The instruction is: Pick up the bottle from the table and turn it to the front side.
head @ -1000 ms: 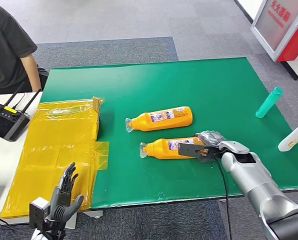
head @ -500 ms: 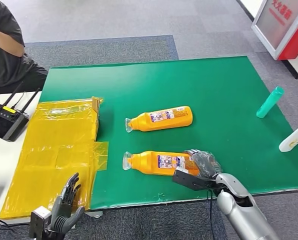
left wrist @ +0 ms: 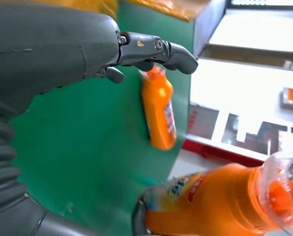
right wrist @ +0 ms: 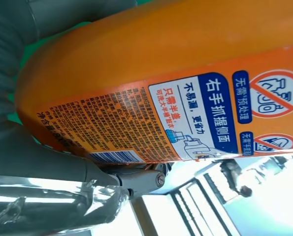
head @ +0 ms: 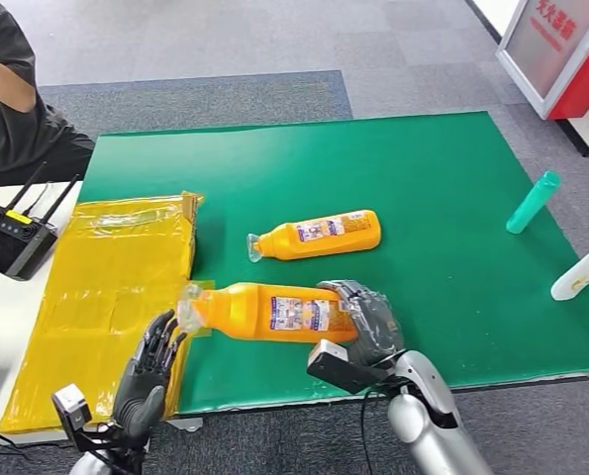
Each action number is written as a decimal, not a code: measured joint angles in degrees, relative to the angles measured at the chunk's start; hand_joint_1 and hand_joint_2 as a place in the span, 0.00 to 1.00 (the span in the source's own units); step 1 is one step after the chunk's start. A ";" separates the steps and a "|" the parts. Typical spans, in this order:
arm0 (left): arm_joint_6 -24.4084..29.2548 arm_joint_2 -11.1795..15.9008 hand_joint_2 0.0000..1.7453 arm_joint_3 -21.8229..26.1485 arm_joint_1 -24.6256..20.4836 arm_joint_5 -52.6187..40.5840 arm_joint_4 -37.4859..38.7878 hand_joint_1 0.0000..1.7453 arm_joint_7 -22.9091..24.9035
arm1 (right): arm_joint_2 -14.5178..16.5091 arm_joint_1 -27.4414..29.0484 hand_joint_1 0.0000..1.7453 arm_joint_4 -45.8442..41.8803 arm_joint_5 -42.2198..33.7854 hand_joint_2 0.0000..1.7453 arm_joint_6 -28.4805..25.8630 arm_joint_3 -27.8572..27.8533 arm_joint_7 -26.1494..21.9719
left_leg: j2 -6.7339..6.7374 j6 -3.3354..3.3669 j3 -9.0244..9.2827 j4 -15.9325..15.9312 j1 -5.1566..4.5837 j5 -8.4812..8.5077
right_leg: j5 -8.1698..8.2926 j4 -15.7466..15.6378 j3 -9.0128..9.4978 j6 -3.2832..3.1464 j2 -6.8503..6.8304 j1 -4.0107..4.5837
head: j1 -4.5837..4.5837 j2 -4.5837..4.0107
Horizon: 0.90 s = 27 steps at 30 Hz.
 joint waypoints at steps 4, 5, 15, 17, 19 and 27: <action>-2.55 0.37 1.00 -2.70 -0.90 2.46 -0.44 0.00 -0.01 | 2.20 0.29 1.00 1.34 -1.02 1.00 -1.62 0.41 -1.82 | 0.00 0.00 -0.01 0.00 0.00 0.00 | 0.00 0.00 -0.01 0.00 0.00 0.00 | -0.01 0.00; -3.10 0.46 1.00 -3.32 -1.09 2.93 -0.63 0.00 -0.01 | 2.67 0.32 1.00 1.76 -1.38 1.00 -1.81 0.55 -2.29 | 0.00 0.00 -0.01 0.00 0.00 0.00 | 0.00 0.00 -0.01 0.00 0.00 0.00 | 0.00 0.00; -4.04 1.13 1.00 -7.39 -3.68 4.95 -2.07 0.00 -0.01 | 6.97 0.17 1.00 7.10 -2.72 1.00 -2.72 3.68 -4.75 | 0.00 -0.03 0.00 0.00 0.01 0.02 | 0.00 0.01 -0.01 0.00 0.00 0.01 | 0.00 0.00; -3.82 1.22 1.00 -7.81 -4.57 4.91 -2.26 0.00 0.00 | 7.53 0.05 1.00 8.31 -3.10 1.00 -2.69 4.40 -4.97 | 0.00 -0.03 -0.01 0.00 0.01 0.02 | 0.00 0.01 -0.01 0.00 0.00 0.01 | 0.00 0.00; -3.51 1.31 1.00 -8.25 -5.58 4.90 -2.38 0.00 0.00 | 7.87 -0.14 1.00 9.52 -3.72 1.00 -2.70 5.15 -5.41 | 0.00 -0.03 -0.01 0.00 0.01 0.02 | 0.00 0.01 0.00 0.00 0.00 0.01 | 0.00 0.00; -2.92 1.41 1.00 -9.95 -7.81 4.45 -2.65 0.00 0.01 | 8.42 -1.12 1.00 11.71 -3.98 1.00 -2.67 7.87 -5.94 | 0.00 -0.03 -0.01 0.00 0.01 0.02 | 0.00 0.01 -0.01 0.00 0.00 0.00 | -0.01 0.00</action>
